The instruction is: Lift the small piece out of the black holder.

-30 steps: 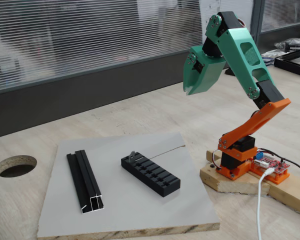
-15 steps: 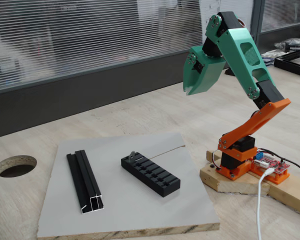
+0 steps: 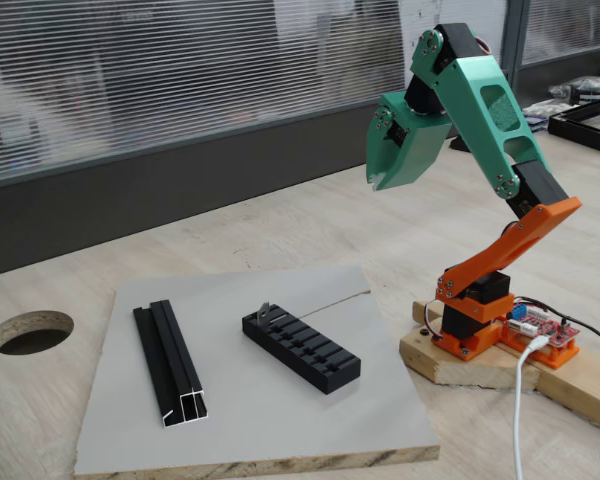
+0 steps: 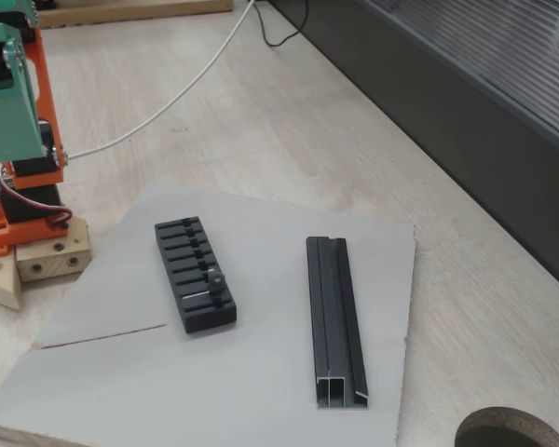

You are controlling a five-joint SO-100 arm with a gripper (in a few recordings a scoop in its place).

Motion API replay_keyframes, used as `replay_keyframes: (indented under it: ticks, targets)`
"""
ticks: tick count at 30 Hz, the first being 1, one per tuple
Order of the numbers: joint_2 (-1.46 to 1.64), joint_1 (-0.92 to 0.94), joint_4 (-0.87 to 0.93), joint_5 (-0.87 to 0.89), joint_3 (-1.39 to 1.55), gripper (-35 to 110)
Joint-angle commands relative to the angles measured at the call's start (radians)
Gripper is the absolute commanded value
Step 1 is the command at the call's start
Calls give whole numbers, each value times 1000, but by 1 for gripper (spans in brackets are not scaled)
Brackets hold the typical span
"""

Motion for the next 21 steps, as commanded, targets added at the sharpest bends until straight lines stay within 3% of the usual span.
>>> replay_keyframes:
  ticks: [1, 21]
  targets:
    - [6, 8, 32, 9, 2, 5]
    - [6, -6, 31, 17, 2, 5]
